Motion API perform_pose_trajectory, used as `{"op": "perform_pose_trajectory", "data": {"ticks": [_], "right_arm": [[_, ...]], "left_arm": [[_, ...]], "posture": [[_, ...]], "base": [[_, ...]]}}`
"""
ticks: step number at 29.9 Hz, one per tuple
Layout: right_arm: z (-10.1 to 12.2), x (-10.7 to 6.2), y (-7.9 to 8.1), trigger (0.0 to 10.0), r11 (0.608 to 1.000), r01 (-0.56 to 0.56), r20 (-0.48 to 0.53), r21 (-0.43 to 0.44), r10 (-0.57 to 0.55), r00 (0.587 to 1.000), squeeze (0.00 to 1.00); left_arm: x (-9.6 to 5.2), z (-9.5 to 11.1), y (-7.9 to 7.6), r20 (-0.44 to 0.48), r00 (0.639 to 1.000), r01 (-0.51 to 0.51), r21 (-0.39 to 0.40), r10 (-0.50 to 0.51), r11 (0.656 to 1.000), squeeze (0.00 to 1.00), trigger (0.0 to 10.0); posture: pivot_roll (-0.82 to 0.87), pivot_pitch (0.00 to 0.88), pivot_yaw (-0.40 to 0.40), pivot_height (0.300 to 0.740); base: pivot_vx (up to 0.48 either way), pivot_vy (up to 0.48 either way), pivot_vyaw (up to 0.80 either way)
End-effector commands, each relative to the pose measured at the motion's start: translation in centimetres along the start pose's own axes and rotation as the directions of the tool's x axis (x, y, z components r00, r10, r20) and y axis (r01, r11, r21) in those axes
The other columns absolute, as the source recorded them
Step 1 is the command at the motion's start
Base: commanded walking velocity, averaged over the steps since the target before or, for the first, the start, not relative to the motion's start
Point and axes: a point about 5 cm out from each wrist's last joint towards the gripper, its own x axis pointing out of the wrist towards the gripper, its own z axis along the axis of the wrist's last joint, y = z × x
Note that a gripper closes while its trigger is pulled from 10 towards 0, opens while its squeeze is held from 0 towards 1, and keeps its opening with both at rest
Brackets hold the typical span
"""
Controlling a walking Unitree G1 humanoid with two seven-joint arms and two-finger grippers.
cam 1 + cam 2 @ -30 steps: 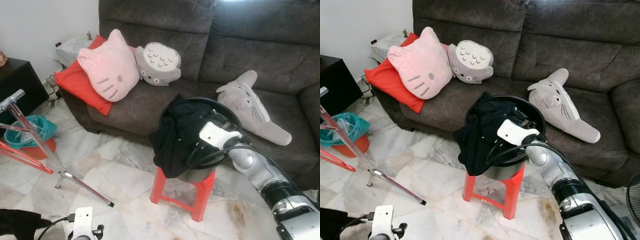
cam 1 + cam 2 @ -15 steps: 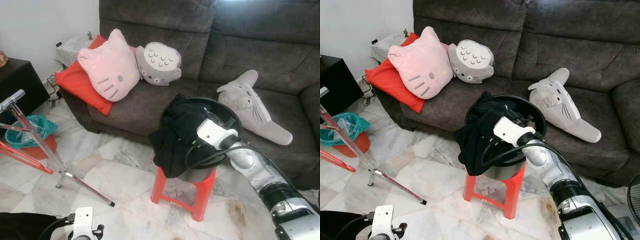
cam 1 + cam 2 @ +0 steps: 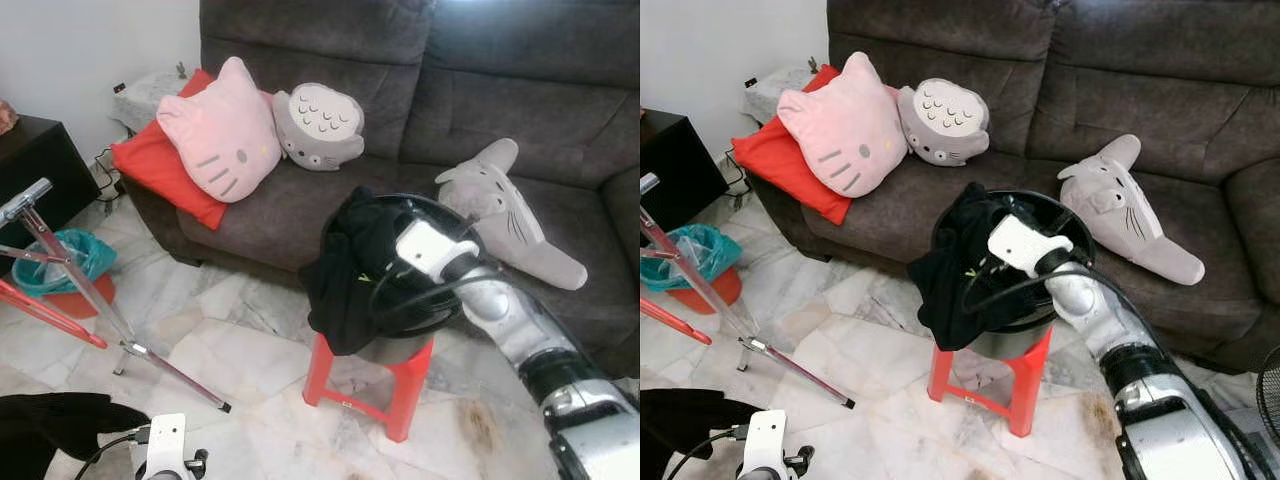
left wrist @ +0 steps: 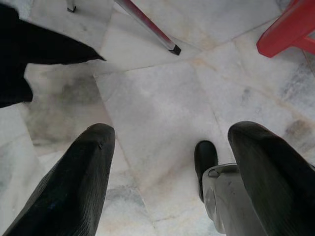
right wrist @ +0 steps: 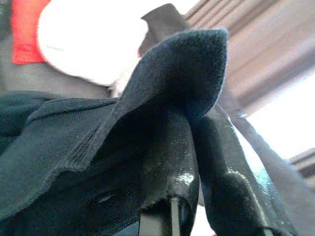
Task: Hang hanger
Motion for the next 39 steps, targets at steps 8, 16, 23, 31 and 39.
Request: {"op": "perform_pose_trajectory", "data": {"ticks": [8,16,23,31,39], "right_arm": [[2.3,1.4,-4.8,0.0,0.995,0.100,0.093,0.001,-0.100,0.991,0.00],[4.5,2.5,-9.6,0.0,0.983,0.180,0.151,-0.038,-0.173,0.973,0.00],[6.4,3.0,-14.8,0.0,0.936,0.344,0.132,0.077,-0.351,0.927,0.00],[1.5,1.5,-12.5,0.0,0.857,0.431,-0.148,0.283,-0.405,0.902,0.00],[-2.7,-2.2,-5.0,0.0,0.793,0.445,-0.353,0.416,-0.310,0.883,0.00]], "left_arm": [[0.0,-0.1,0.3,-0.006,1.000,-0.003,0.025,0.004,1.000,0.00,10.0],[0.0,0.0,0.2,-0.005,1.000,-0.002,0.024,0.003,1.000,0.00,10.0],[0.0,0.0,0.3,-0.006,1.000,-0.004,0.022,0.004,1.000,0.00,10.0],[0.0,-0.1,0.3,-0.009,1.000,-0.002,0.021,0.003,1.000,0.00,10.0],[0.0,-0.2,0.3,-0.014,1.000,-0.001,0.024,0.002,1.000,0.00,10.0]], "posture": [[-0.07,0.000,0.028,0.728],[-0.09,0.000,0.038,0.728],[-0.11,0.000,0.043,0.728],[-0.11,0.000,0.041,0.728],[-0.12,0.000,0.044,0.728]], "base": [[0.000,0.000,0.00],[0.000,0.000,0.00],[0.000,0.000,0.00],[0.000,0.000,0.00],[0.000,0.000,0.00]]}}
